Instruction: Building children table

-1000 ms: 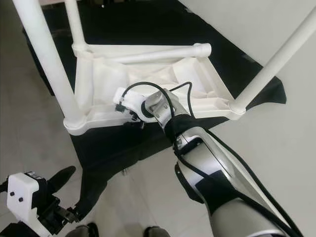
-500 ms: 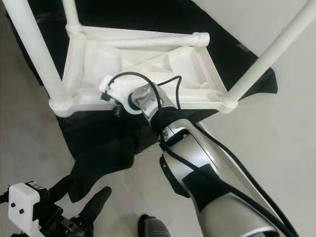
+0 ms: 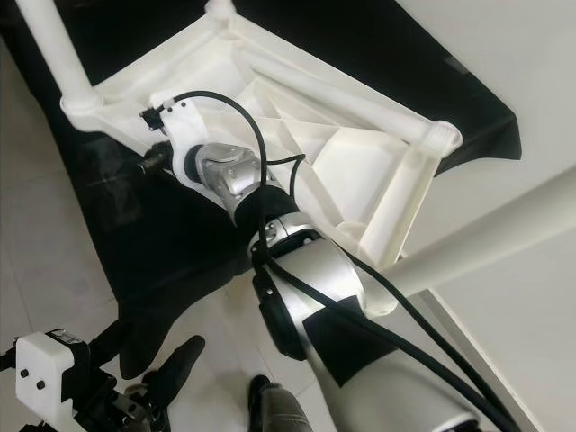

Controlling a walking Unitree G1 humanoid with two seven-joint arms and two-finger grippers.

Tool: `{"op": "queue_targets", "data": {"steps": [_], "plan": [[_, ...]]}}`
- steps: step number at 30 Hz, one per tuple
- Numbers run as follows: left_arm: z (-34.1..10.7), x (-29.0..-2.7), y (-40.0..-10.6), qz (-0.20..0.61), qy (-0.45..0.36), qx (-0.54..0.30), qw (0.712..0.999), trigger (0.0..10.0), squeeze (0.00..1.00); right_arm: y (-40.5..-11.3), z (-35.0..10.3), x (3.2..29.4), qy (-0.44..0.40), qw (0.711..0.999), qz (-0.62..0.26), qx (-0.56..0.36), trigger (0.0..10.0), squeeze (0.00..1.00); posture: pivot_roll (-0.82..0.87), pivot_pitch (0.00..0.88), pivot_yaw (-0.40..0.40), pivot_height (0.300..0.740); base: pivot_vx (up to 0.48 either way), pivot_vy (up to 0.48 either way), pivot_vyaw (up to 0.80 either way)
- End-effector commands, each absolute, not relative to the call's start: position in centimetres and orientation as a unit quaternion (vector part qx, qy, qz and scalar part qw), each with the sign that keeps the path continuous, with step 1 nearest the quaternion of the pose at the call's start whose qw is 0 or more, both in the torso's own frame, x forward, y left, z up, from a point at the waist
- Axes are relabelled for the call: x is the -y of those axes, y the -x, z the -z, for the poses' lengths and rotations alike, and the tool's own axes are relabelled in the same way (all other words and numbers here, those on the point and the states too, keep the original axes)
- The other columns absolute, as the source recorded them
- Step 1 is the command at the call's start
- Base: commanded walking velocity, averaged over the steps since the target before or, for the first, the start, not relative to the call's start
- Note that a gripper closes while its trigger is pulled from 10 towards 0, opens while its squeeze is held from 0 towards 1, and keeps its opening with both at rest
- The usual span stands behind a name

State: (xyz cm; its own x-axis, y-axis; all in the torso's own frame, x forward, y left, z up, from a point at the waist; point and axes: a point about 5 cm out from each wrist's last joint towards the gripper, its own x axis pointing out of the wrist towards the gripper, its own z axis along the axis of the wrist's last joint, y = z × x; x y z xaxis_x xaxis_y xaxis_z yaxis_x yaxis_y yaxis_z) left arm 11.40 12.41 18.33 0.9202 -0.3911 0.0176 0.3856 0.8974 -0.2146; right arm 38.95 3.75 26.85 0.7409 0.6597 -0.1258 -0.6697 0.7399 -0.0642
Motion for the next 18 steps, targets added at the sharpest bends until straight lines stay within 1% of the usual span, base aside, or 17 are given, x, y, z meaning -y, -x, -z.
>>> {"op": "queue_targets", "data": {"steps": [1, 4, 5, 8, 9, 10, 11, 13, 14, 16, 18], "plan": [[-18.3, -12.2, -11.1, 0.207, 0.104, -0.018, 0.973, 10.0, 0.00, -38.7, -30.5, -4.6, 0.042, 0.946, -0.314, 0.062, 10.0, 0.00, -0.01, 0.309, -0.168, 0.740, 0.000, 0.000, 0.00], [-18.3, -12.2, -11.2, 0.207, 0.104, -0.018, 0.973, 10.0, 0.00, -38.5, -31.2, -5.1, 0.026, 0.951, -0.297, 0.084, 10.0, 0.00, -0.01, 0.309, -0.168, 0.740, 0.000, 0.000, 0.00], [-18.4, -12.2, -11.2, 0.207, 0.104, -0.017, 0.973, 10.0, 0.00, -38.5, -31.9, -5.0, 0.020, 0.955, -0.274, 0.110, 10.0, 0.00, -0.01, 0.308, -0.166, 0.740, 0.000, 0.000, 0.00], [-18.4, -12.2, -11.2, 0.207, 0.104, -0.017, 0.973, 10.0, 0.00, -38.4, -32.3, -4.9, 0.014, 0.957, -0.261, 0.127, 10.0, 0.00, -0.01, 0.308, -0.166, 0.740, 0.000, 0.000, 0.00], [-18.4, -12.2, -11.2, 0.207, 0.105, -0.017, 0.973, 10.0, 0.00, -38.3, -32.6, -5.1, -0.034, 0.952, -0.281, 0.120, 10.0, 0.00, -0.02, 0.307, -0.163, 0.740, 0.000, 0.000, 0.00], [-18.4, -12.2, -11.2, 0.207, 0.105, -0.017, 0.973, 10.0, 0.00, -38.3, -32.6, -5.1, -0.034, 0.952, -0.281, 0.120, 10.0, 0.00, -0.02, 0.307, -0.163, 0.740, 0.000, 0.000, 0.00], [-18.4, -12.3, -11.3, 0.207, 0.105, -0.016, 0.973, 10.0, 0.00, -38.0, -32.9, -5.5, -0.070, 0.941, -0.310, 0.119, 10.0, 0.74, -0.03, 0.305, -0.160, 0.740, 0.000, 0.000, 0.00], [-18.5, -12.4, -11.4, 0.208, 0.104, -0.015, 0.972, 10.0, 0.00, -37.4, -33.5, -6.1, -0.106, 0.916, -0.360, 0.139, 10.0, 0.75, -0.03, 0.302, -0.157, 0.740, 0.000, 0.000, 0.00], [-18.5, -12.4, -11.4, 0.209, 0.103, -0.015, 0.972, 10.0, 0.00, -37.2, -33.4, -6.2, -0.099, 0.912, -0.370, 0.143, 10.0, 0.74, -0.03, 0.299, -0.156, 0.740, 0.000, 0.000, 0.00], [-18.6, -12.4, -11.4, 0.209, 0.103, -0.015, 0.972, 10.0, 0.00, -37.2, -33.2, -6.3, -0.094, 0.911, -0.375, 0.144, 10.0, 0.74, -0.03, 0.299, -0.156, 0.740, 0.000, 0.000, 0.00], [-18.6, -12.4, -11.6, 0.209, 0.101, -0.014, 0.973, 10.0, 0.00, -37.1, -32.5, -6.6, -0.067, 0.912, -0.380, 0.139, 10.0, 0.73, -0.03, 0.295, -0.157, 0.740, 0.000, 0.000, 0.00]]}}
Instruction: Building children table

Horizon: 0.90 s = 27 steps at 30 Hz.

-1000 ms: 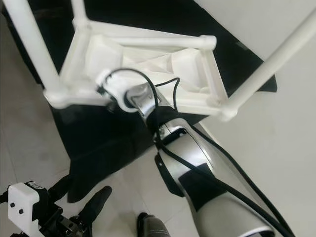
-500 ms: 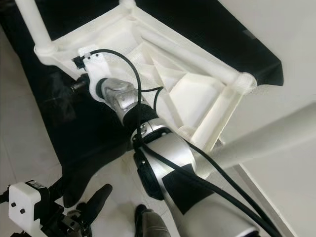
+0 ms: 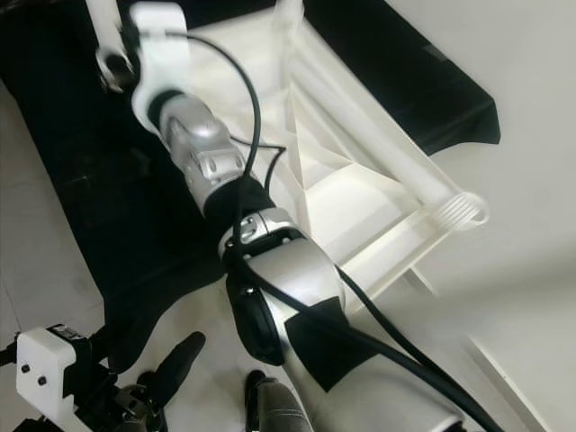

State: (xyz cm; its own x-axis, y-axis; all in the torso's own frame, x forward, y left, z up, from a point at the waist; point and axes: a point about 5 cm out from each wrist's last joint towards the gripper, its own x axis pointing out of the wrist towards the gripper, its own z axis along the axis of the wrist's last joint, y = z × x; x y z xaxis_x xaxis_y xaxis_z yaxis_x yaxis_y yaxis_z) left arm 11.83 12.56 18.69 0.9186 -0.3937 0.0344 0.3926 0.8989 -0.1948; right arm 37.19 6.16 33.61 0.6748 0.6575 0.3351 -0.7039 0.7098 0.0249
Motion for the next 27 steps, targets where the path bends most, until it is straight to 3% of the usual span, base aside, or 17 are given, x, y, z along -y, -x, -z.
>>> {"op": "queue_targets", "data": {"steps": [1, 4, 5, 8, 9, 10, 11, 12, 13, 15, 17, 19, 22, 24, 27], "plan": [[-18.6, -12.3, -11.6, 0.209, 0.100, -0.014, 0.973, 10.0, 0.00, -37.0, -32.1, -6.7, -0.051, 0.913, -0.381, 0.140, 10.0, 0.71, -0.03, 0.295, -0.157, 0.740, 0.000, 0.000, 0.00], [-18.6, -12.3, -11.6, 0.209, 0.100, -0.014, 0.973, 10.0, 0.00, -36.9, -31.8, -6.8, -0.025, 0.913, -0.381, 0.141, 10.0, 0.69, -0.03, 0.294, -0.161, 0.740, 0.000, 0.000, 0.00], [-18.6, -12.2, -11.6, 0.209, 0.100, -0.013, 0.973, 10.0, 0.00, -36.9, -31.4, -6.9, 0.010, 0.915, -0.375, 0.145, 10.0, 0.59, -0.03, 0.295, -0.162, 0.740, 0.000, 0.000, 0.00], [-18.6, -12.1, -11.6, 0.209, 0.100, -0.012, 0.973, 10.0, 0.00, -36.7, -31.4, -7.2, 0.011, 0.909, -0.389, 0.146, 10.0, 0.53, -0.03, 0.294, -0.165, 0.740, 0.000, 0.000, 0.00], [-18.6, -12.1, -11.6, 0.209, 0.100, -0.012, 0.973, 10.0, 0.00, -36.6, -31.5, -7.3, -0.005, 0.904, -0.402, 0.147, 10.0, 0.42, -0.03, 0.294, -0.165, 0.740, 0.000, 0.000, 0.00], [-18.6, -12.1, -11.6, 0.209, 0.100, -0.012, 0.973, 10.0, 0.00, -36.6, -31.5, -7.3, -0.005, 0.904, -0.402, 0.147, 10.0, 0.42, -0.03, 0.294, -0.165, 0.740, 0.000, 0.000, 0.00], [-18.6, -12.1, -11.6, 0.209, 0.100, -0.012, 0.973, 10.0, 0.00, -36.3, -32.0, -7.3, -0.038, 0.887, -0.431, 0.160, 10.0, 0.10, -0.03, 0.295, -0.167, 0.740, 0.000, 0.000, 0.00], [-18.6, -12.1, -11.6, 0.209, 0.100, -0.012, 0.973, 10.0, 0.00, -36.3, -32.0, -7.3, -0.038, 0.887, -0.431, 0.160, 10.0, 0.10, -0.03, 0.295, -0.167, 0.740, 0.000, 0.000, 0.00], [-18.6, -12.1, -11.6, 0.209, 0.100, -0.012, 0.973, 10.0, 0.00, -35.9, -32.5, -7.2, -0.083, 0.864, -0.469, 0.164, 10.0, 0.00, -0.03, 0.293, -0.167, 0.740, 0.000, 0.000, 0.00], [-18.7, -12.3, -11.8, 0.204, 0.100, -0.011, 0.974, 10.0, 0.00, -35.2, -33.2, -6.7, -0.143, 0.818, -0.527, 0.178, 10.0, 0.00, -0.03, 0.288, -0.165, 0.740, 0.000, 0.000, 0.00], [-18.7, -12.3, -11.8, 0.204, 0.100, -0.011, 0.974, 10.0, 0.00, -35.2, -33.2, -6.7, -0.143, 0.818, -0.527, 0.178, 10.0, 0.00, -0.03, 0.288, -0.165, 0.740, 0.000, 0.000, 0.00], [-18.9, -12.7, -12.0, 0.185, 0.106, -0.004, 0.977, 10.0, 0.00, -34.2, -33.1, -6.2, -0.175, 0.784, -0.565, 0.188, 10.0, 0.00, -0.04, 0.283, -0.160, 0.740, 0.000, 0.000, 0.00], [-19.1, -13.2, -12.3, 0.164, 0.114, 0.003, 0.980, 10.0, 0.00, -33.6, -32.6, -5.7, -0.183, 0.775, -0.574, 0.190, 10.0, 0.00, -0.05, 0.277, -0.157, 0.740, 0.000, 0.000, 0.00], [-19.7, -14.8, -12.9, 0.088, 0.134, 0.029, 0.987, 10.0, 0.00, -31.7, -30.8, -4.6, -0.201, 0.760, -0.594, 0.173, 10.0, 0.00, -0.06, 0.262, -0.152, 0.740, 0.000, 0.000, 0.00], [-19.9, -15.7, -13.2, 0.053, 0.134, 0.039, 0.989, 10.0, 0.00, -30.7, -29.8, -4.2, -0.203, 0.753, -0.604, 0.163, 10.0, 0.00, -0.06, 0.244, -0.145, 0.740, 0.000, 0.000, 0.00]]}}
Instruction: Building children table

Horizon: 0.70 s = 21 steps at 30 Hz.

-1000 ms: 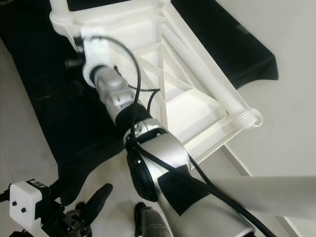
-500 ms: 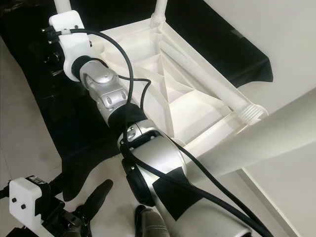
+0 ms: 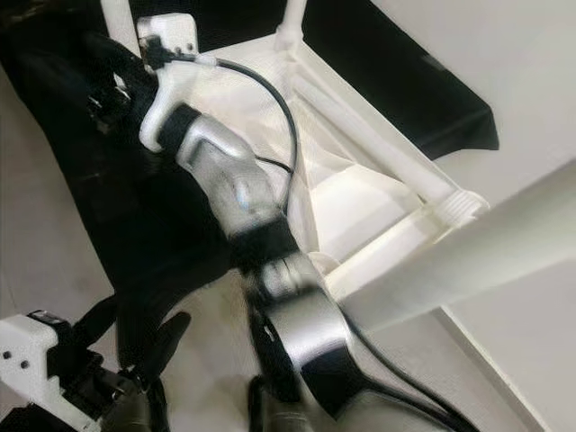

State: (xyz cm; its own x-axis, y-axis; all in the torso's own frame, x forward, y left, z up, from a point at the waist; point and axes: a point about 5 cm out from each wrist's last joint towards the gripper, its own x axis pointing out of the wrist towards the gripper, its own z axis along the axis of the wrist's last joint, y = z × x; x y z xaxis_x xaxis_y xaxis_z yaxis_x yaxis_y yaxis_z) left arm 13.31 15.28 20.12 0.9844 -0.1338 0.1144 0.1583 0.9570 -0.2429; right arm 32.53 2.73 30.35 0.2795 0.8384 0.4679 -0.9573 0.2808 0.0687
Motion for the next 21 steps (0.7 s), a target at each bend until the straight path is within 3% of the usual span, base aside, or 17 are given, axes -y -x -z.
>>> {"op": "queue_targets", "data": {"steps": [1, 3, 8, 11, 15, 17, 21], "plan": [[-19.9, -15.7, -13.2, 0.053, 0.134, 0.039, 0.989, 10.0, 0.00, -30.7, -29.8, -4.2, -0.203, 0.753, -0.604, 0.163, 10.0, 0.00, -0.06, 0.244, -0.145, 0.740, 0.000, 0.000, 0.00], [-20.2, -17.1, -13.8, 0.002, 0.114, 0.053, 0.992, 10.0, 0.00, -29.3, -28.2, -3.5, -0.217, 0.748, -0.613, 0.134, 10.0, 0.00, -0.07, 0.231, -0.140, 0.740, 0.000, 0.000, 0.00], [-20.3, -18.4, -14.5, -0.029, 0.090, 0.061, 0.994, 10.0, 0.00, -28.5, -26.6, -2.5, -0.219, 0.753, -0.611, 0.107, 10.0, 0.00, -0.08, 0.206, -0.124, 0.740, 0.000, 0.000, 0.00], [-20.4, -19.5, -15.0, -0.055, 0.068, 0.065, 0.994, 10.0, 0.00, -28.3, -24.7, -1.0, -0.217, 0.777, -0.587, 0.074, 10.0, 0.00, -0.08, 0.196, -0.114, 0.740, 0.000, 0.000, 0.00], [-20.4, -19.8, -15.2, -0.062, 0.064, 0.065, 0.994, 10.0, 0.00, -28.2, -24.1, -0.4, -0.216, 0.785, -0.577, 0.065, 10.0, 0.00, -0.08, 0.193, -0.112, 0.740, 0.000, 0.000, 0.00], [-20.4, -20.4, -15.4, -0.074, 0.045, 0.061, 0.994, 10.0, 0.00, -27.9, -22.8, 1.2, -0.216, 0.815, -0.536, 0.043, 10.0, 0.00, -0.07, 0.186, -0.096, 0.740, 0.000, 0.000, 0.00], [-20.5, -20.8, -15.6, -0.077, 0.019, 0.053, 0.995, 10.0, 0.00, -27.7, -22.0, 2.2, -0.215, 0.834, -0.507, 0.029, 10.0, 0.00, -0.06, 0.180, -0.088, 0.740, 0.000, 0.062, 0.00]]}}
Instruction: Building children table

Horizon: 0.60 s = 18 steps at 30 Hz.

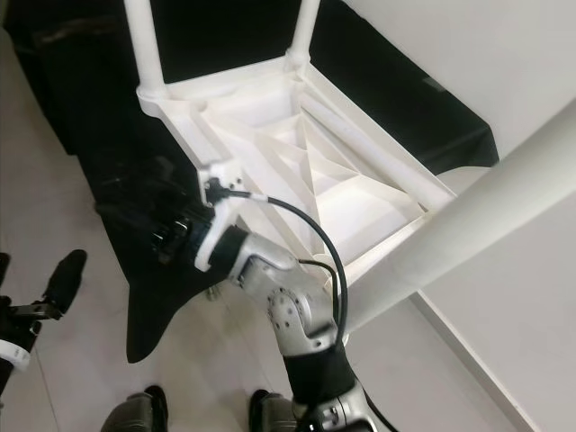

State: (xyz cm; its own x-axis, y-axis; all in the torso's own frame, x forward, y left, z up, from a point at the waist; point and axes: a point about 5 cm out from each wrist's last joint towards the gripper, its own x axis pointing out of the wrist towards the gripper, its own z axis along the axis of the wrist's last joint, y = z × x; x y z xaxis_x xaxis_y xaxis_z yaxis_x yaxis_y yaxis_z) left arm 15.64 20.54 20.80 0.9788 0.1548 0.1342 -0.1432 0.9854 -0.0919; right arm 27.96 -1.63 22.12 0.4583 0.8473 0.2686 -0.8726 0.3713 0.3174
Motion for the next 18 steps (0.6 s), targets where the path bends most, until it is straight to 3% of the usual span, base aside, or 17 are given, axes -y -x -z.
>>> {"op": "queue_targets", "data": {"steps": [1, 11, 13, 18], "plan": [[-20.5, -20.8, -15.6, -0.077, 0.019, 0.053, 0.995, 10.0, 0.00, -27.7, -22.0, 2.2, -0.215, 0.834, -0.507, 0.029, 10.0, 0.00, -0.06, 0.180, -0.088, 0.740, 0.000, 0.247, 0.00], [-20.6, -21.0, -16.1, -0.069, -0.003, 0.044, 0.997, 10.0, 0.00, -28.0, -22.2, 3.4, -0.212, 0.857, -0.469, 0.037, 10.0, 0.00, -0.06, 0.176, -0.081, 0.740, 0.000, 0.480, 0.00], [-20.7, -20.8, -16.0, -0.062, -0.014, 0.046, 0.997, 10.0, 0.00, -28.8, -21.7, 4.9, -0.201, 0.882, -0.425, 0.038, 10.0, 0.00, -0.05, 0.175, -0.082, 0.740, 0.000, 0.000, 0.00], [-20.8, -20.3, -15.8, -0.048, -0.015, 0.041, 0.998, 10.0, 0.00, -29.2, -20.9, 7.4, -0.180, 0.907, -0.379, 0.031, 10.0, 0.00, -0.06, 0.174, -0.078, 0.740, 0.000, 0.000, 0.00]]}}
